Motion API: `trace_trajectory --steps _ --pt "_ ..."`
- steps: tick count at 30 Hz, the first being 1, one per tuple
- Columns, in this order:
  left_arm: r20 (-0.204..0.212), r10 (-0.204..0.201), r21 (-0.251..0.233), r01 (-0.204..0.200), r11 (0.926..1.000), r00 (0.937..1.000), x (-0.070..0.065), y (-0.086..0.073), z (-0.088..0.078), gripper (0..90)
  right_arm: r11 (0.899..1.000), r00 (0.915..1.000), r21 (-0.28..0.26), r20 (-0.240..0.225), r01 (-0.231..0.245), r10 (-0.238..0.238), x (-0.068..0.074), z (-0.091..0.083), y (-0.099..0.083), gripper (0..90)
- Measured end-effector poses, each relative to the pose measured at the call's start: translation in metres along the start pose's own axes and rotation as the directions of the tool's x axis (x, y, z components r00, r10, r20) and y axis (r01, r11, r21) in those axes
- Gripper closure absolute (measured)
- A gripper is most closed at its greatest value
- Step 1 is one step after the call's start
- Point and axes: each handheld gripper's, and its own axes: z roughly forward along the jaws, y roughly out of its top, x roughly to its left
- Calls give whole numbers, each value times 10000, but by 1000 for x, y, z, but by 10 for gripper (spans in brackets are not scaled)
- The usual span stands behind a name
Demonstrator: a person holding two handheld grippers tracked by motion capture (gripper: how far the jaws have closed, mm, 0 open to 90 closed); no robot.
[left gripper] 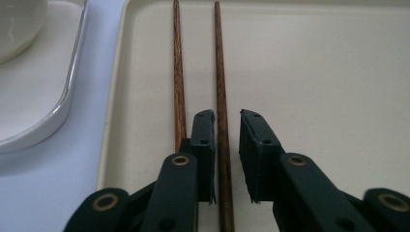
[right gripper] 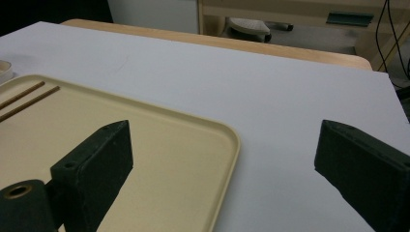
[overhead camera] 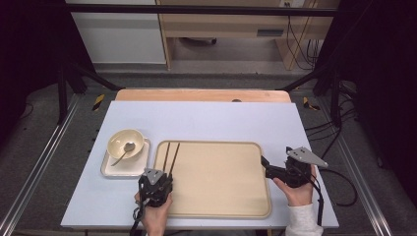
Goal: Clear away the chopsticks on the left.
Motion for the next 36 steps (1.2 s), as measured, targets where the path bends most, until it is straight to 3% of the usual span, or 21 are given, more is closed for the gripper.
trace_trajectory --steps 6,10,12,13,14,18,19,22,23,26,27,31,36 --pt "403 445 -551 -423 9976 9982 5 6 -7 687 10000 10000 -14 4 6 -6 0 0 0 69" --pt "1046 1006 -701 -936 9931 9894 11 15 -10 740 10000 10000 -28 18 20 -20 -1 -1 0 69" --pt "1624 1460 -801 -1345 9877 9759 16 20 -10 798 10000 10000 -51 20 -30 30 -1 -1 0 69" --pt "1765 1551 -821 -1425 9864 9720 18 21 -10 824 10000 10000 -52 21 -36 36 -1 -1 0 70" --pt "1974 1801 -782 -1676 9827 9636 20 24 -9 855 10000 10000 -54 30 -23 23 -1 -1 0 70" --pt "2415 2442 -704 -2340 9697 9392 26 32 -4 899 10000 10000 -17 28 9 -9 -1 -1 0 70" --pt "2326 2591 -636 -2512 9658 9374 26 33 -2 900 10000 10000 -15 20 -2 2 -1 0 0 70" --pt "2489 3334 -323 -3363 9412 9093 26 35 9 900 10000 10000 -9 23 0 0 -1 0 0 70" --pt "2739 3494 -373 -3532 9348 8960 26 36 12 900 10000 10000 -10 27 -4 4 -1 -1 0 70" --pt "2943 3888 -318 -3977 9170 8731 24 36 20 900 10000 10000 1 49 -22 22 -1 -1 0 70" --pt "3033 3897 -333 -3990 9163 8696 24 36 22 900 10000 10000 1 38 -29 29 -1 0 0 70" --pt "3090 4132 -22 -4338 9010 8566 22 38 30 899 10000 10000 -10 36 7 -7 -1 0 0 71" --pt "3010 4177 260 -4453 8950 8572 23 37 36 896 10000 10000 8 49 -24 24 -1 0 0 71"
